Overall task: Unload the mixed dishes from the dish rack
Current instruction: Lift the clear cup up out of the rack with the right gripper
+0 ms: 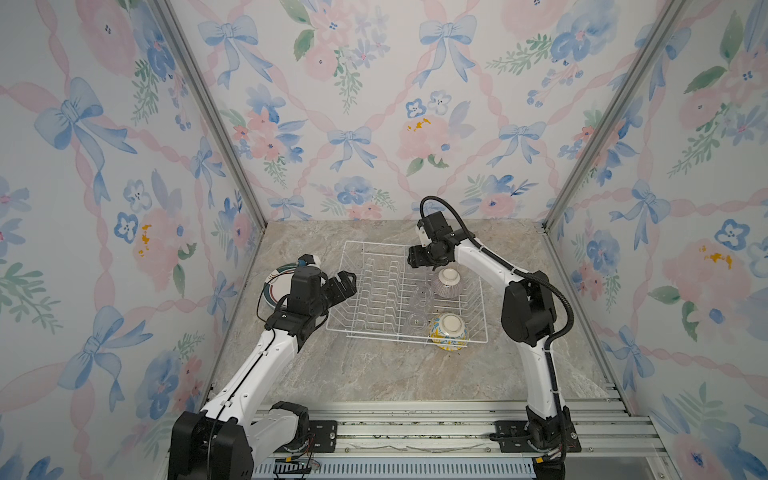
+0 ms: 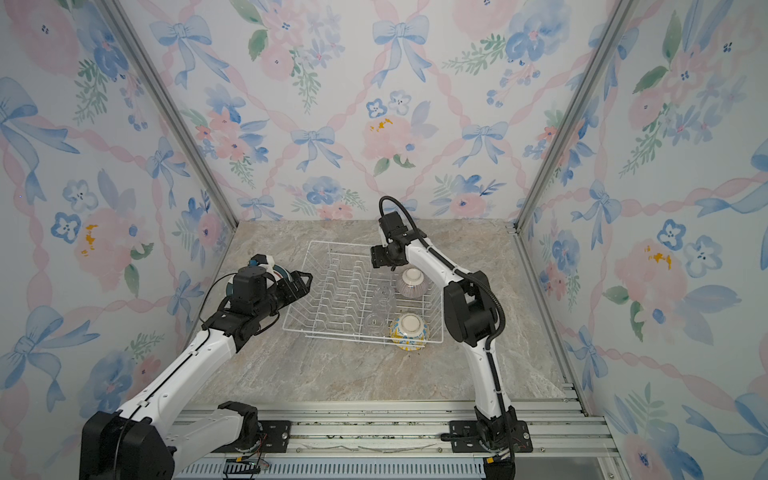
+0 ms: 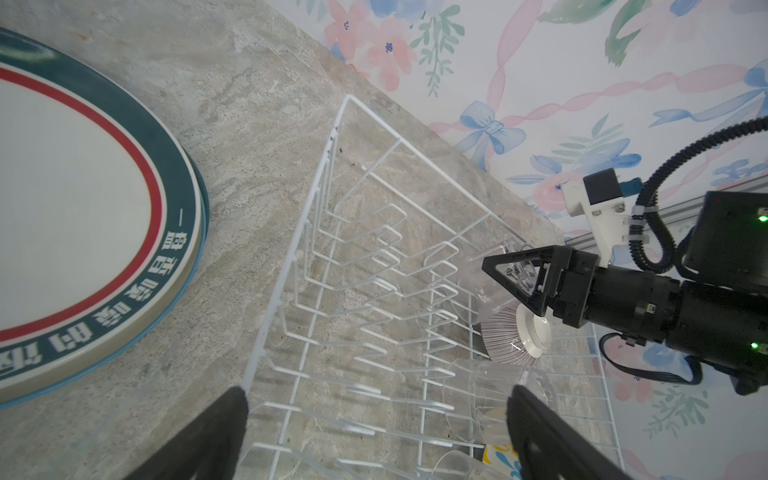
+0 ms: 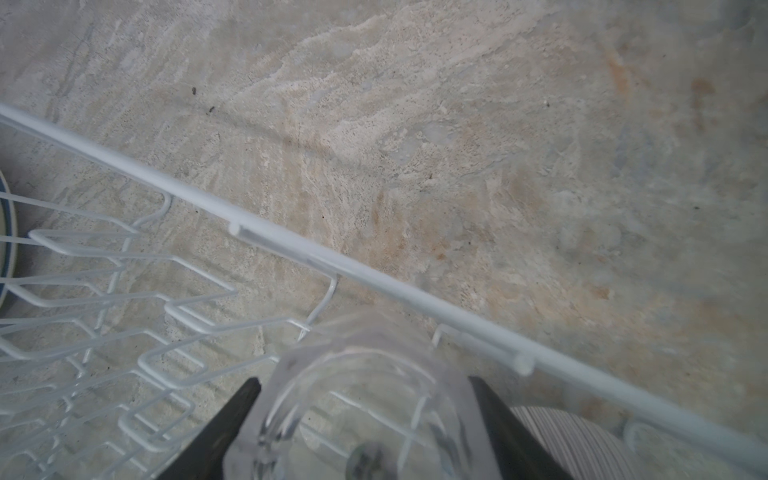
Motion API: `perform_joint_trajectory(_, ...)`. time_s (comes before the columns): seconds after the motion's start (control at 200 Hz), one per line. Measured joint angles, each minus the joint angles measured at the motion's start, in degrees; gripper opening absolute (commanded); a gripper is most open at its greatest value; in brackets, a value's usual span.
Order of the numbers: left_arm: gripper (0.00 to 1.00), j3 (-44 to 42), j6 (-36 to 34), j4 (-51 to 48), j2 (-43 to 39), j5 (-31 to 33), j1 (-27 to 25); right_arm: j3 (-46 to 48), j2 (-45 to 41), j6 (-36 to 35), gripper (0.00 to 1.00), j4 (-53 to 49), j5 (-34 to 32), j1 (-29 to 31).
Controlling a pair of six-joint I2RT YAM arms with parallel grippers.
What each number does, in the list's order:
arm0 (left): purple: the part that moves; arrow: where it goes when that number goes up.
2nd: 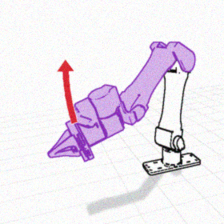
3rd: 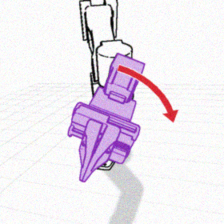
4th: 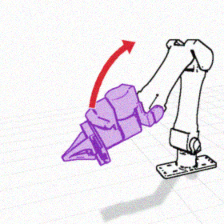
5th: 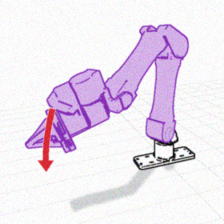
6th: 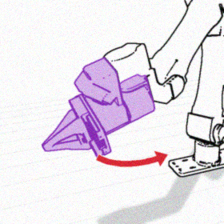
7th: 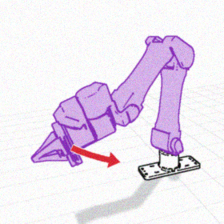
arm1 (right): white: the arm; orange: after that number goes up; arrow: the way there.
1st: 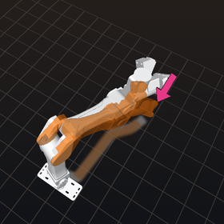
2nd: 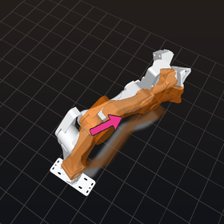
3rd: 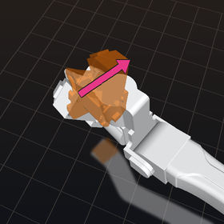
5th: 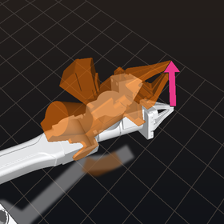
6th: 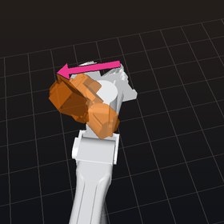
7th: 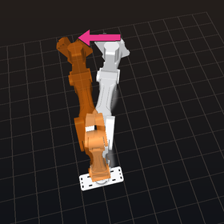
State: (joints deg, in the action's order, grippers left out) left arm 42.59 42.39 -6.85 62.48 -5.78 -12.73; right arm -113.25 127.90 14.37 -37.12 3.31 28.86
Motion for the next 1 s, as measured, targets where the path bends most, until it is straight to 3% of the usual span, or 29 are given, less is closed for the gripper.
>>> perform_joint_trajectory(1.0, 0.98, 0.00, 0.07, -0.11, -0.92, -0.24, -0.37, 13.38, -9.05, 4.74, 0.36, 4.68, 2.67, 0.00)
